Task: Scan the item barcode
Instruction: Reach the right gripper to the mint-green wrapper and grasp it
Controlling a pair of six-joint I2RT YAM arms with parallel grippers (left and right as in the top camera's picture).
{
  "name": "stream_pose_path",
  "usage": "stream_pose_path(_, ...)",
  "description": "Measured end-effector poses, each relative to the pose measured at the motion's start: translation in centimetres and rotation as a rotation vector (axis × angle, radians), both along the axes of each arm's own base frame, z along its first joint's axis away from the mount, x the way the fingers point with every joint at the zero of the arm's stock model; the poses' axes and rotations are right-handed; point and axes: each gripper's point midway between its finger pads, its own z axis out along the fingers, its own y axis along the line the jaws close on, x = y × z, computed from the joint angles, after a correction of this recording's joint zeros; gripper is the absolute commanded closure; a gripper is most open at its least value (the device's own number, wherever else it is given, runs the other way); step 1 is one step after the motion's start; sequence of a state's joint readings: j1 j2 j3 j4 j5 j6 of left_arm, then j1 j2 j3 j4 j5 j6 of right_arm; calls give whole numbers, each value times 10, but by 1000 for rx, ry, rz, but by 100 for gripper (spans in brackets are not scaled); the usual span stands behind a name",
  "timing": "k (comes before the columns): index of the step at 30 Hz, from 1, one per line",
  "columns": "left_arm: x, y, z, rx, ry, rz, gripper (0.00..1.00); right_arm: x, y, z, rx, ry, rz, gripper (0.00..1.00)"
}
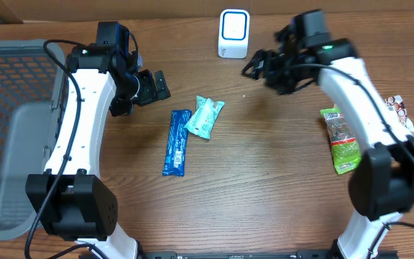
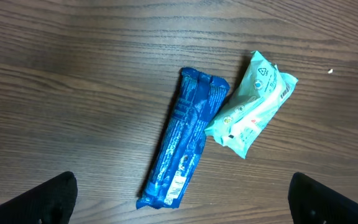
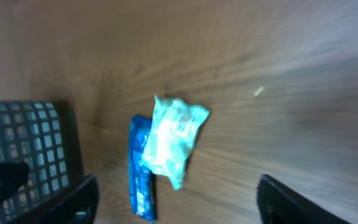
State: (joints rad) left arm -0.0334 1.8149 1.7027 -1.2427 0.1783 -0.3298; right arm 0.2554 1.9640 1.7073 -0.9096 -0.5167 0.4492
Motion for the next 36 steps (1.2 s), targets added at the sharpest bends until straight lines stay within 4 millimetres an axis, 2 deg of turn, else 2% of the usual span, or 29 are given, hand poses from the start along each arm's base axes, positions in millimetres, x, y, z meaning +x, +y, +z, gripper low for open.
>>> stream_pose_path(2, 0, 0, 0, 0, 0, 0, 0, -10, 24, -28, -16, 102, -18, 29)
stream_pose_path(5, 0, 0, 0, 0, 0, 0, 0, -16, 39, -47, -25, 172, -48, 36)
stream_pose_path(6, 0, 0, 0, 0, 0, 0, 0, -17, 48, -60, -33, 200, -60, 40)
stream_pose_path(11, 0, 0, 0, 0, 0, 0, 0, -30, 71, -82, -71, 246, -55, 50)
stream_pose_path(14, 0, 0, 0, 0, 0, 0, 0, -39, 92, -93, -99, 246, -57, 55)
stream_pose_path(20, 0, 0, 0, 0, 0, 0, 0, -53, 111, -119, -168, 253, -55, 57)
stream_pose_path(22, 0, 0, 0, 0, 0, 0, 0, -56, 111, -132, -195, 271, -59, 57)
stream_pose_path(24, 0, 0, 0, 0, 0, 0, 0, -58, 110, -144, -211, 290, -62, 63)
stream_pose_path(27, 0, 0, 0, 0, 0, 0, 0, -59, 110, -144, -212, 292, -60, 78)
stream_pose_path(30, 0, 0, 0, 0, 0, 0, 0, -64, 108, -144, -234, 280, 1, 80)
stream_pose_path(32, 0, 0, 0, 0, 0, 0, 0, -72, 96, -142, -280, 276, 100, 79)
stream_pose_path(33, 0, 0, 0, 0, 0, 0, 1, -74, 92, -141, -294, 278, 131, 75)
stream_pose_path(35, 0, 0, 0, 0, 0, 0, 0, -82, 71, -138, -354, 272, 265, 66)
stream_pose_path(36, 0, 0, 0, 0, 0, 0, 0, -85, 54, -136, -399, 263, 360, 55)
